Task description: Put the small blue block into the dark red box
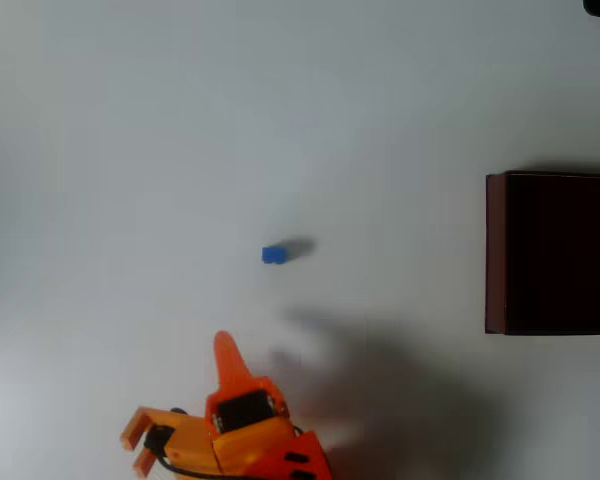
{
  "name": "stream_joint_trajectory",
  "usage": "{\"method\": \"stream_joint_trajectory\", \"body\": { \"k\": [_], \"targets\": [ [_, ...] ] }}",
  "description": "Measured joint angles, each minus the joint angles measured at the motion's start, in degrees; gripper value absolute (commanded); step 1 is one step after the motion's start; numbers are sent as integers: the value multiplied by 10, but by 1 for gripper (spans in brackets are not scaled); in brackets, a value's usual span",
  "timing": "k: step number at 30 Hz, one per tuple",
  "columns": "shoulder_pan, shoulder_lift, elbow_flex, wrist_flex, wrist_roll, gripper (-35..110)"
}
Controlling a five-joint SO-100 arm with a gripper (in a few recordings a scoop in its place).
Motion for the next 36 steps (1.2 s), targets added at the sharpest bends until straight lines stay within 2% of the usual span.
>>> {"method": "stream_joint_trajectory", "body": {
  "k": [25,36],
  "targets": [
    [136,-524,-353,-28,-33,25],
    [126,-675,-410,-62,8,28]
  ]
}}
